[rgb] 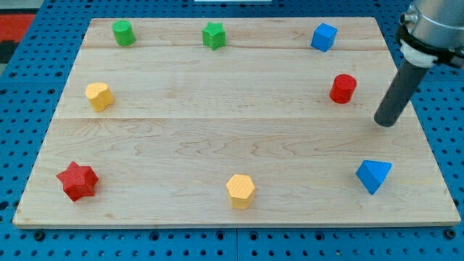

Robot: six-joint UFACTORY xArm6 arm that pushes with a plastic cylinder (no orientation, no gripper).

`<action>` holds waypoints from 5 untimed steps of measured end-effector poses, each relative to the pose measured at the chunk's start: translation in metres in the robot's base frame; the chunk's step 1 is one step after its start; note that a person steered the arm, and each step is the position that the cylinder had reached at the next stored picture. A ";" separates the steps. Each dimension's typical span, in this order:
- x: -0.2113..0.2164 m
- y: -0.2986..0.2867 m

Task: Move the red circle at the bottom side of the green star

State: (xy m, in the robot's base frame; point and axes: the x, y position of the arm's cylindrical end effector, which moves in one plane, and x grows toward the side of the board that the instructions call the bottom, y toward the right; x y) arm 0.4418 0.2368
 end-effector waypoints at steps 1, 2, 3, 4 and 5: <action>-0.029 0.029; -0.062 0.020; -0.080 -0.054; -0.077 -0.059; -0.059 -0.023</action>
State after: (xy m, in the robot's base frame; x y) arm 0.3828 0.2136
